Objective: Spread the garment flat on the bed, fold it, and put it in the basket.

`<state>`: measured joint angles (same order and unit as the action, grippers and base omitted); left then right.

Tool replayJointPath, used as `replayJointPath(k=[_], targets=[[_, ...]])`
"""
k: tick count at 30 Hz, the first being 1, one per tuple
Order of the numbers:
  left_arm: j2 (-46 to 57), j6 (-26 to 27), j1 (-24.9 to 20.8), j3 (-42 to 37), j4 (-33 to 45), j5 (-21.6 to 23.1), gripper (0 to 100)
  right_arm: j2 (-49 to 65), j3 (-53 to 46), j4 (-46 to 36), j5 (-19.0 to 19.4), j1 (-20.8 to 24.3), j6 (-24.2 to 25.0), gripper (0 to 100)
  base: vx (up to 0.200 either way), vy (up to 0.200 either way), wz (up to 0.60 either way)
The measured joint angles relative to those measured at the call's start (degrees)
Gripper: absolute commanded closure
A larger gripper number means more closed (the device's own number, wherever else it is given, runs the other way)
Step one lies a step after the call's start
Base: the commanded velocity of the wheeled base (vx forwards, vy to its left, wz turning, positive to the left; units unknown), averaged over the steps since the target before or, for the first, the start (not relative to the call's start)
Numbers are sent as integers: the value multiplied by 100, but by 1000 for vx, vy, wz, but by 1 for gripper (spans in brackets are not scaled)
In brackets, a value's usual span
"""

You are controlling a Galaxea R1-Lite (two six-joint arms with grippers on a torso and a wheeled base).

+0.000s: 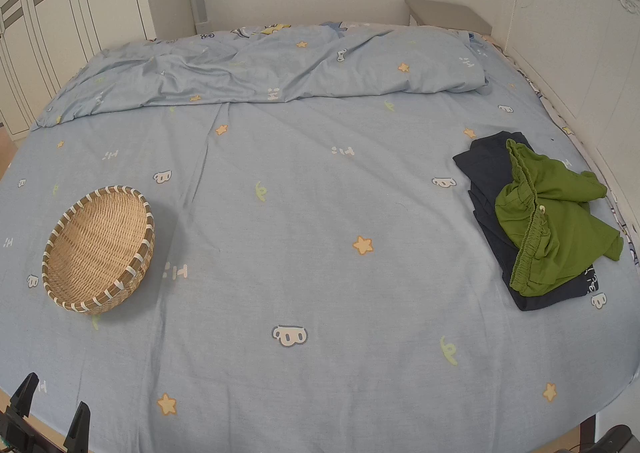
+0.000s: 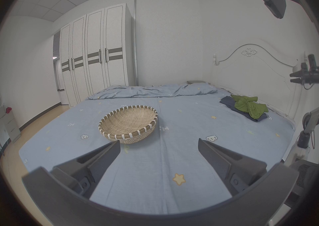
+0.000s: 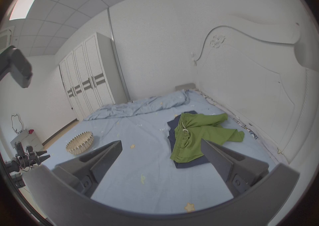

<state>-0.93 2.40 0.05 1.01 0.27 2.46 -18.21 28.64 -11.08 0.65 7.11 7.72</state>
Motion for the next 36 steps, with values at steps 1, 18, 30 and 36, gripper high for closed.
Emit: replayJointPath(k=[1, 18, 30, 36], targets=[[0, -2, 0, 0, -2, 0, 0, -257, 127, -29, -10, 28, -17, 0, 0, 0, 0], [0, -2, 2, 0, -2, -1, 0, -4902, 1681, 963, -861, 5, -405, 0, 0, 0, 0], [0, -2, 0, 0, 0, 0, 0, -8240, 3495, 1526, -1698, -152, -694, 0, 0, 0, 0], [0, -2, 0, 0, 0, -1, 0, -9123, 4044, 1663, -1871, -293, -723, 0, 0, 0, 0]])
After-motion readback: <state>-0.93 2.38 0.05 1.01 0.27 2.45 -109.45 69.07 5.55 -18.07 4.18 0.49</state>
